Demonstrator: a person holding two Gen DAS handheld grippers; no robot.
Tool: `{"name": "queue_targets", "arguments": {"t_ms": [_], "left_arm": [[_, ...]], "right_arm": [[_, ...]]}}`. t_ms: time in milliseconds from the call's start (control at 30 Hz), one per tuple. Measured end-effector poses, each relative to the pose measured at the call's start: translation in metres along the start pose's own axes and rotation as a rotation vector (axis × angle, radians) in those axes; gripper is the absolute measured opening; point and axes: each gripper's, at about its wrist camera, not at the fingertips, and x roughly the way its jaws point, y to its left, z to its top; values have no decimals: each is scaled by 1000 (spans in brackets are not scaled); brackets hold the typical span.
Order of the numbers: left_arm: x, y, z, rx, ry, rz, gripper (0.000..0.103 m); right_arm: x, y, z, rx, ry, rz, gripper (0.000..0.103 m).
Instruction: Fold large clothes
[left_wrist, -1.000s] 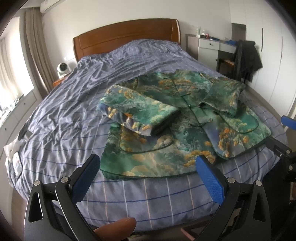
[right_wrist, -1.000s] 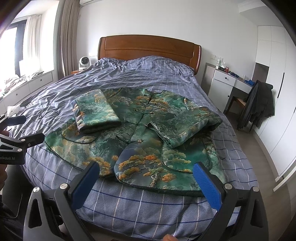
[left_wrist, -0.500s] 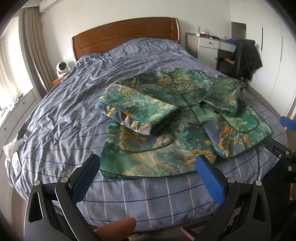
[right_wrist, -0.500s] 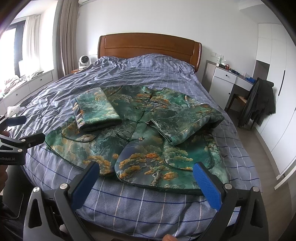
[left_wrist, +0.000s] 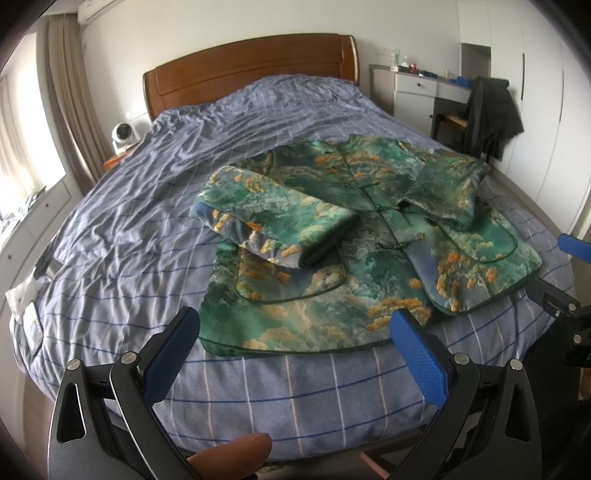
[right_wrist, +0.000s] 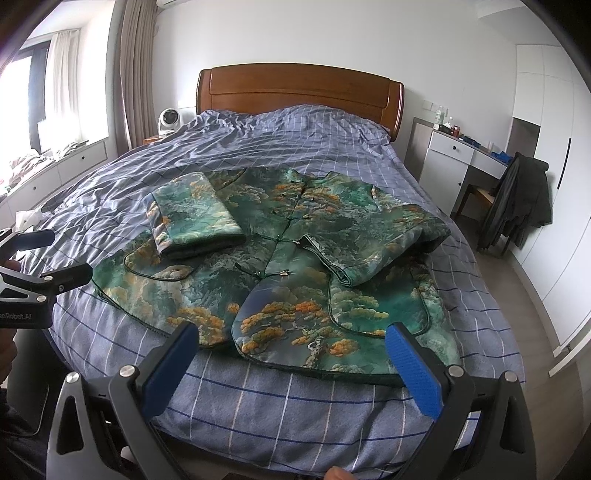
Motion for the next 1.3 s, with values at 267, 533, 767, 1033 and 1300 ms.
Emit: {"name": "queue_targets", "arguments": {"t_ms": [267, 533, 767, 1033, 1300], "left_arm": [[0, 0, 1, 0, 1, 0, 103], [0, 0, 1, 1, -1, -1, 103], [0, 0, 0, 1, 2, -1, 103], [0, 0, 0, 0, 0, -2, 103], [0, 0, 0, 2, 0, -1, 103]], "right_arm": [[-1, -1, 2, 2, 1, 0, 103], [-2, 1, 1, 3, 1, 1, 103], [-5, 2, 3, 2, 0, 4, 103], [-8, 1, 5, 5, 0, 9, 103], [-10, 1, 6, 5, -2, 10, 103]]}}
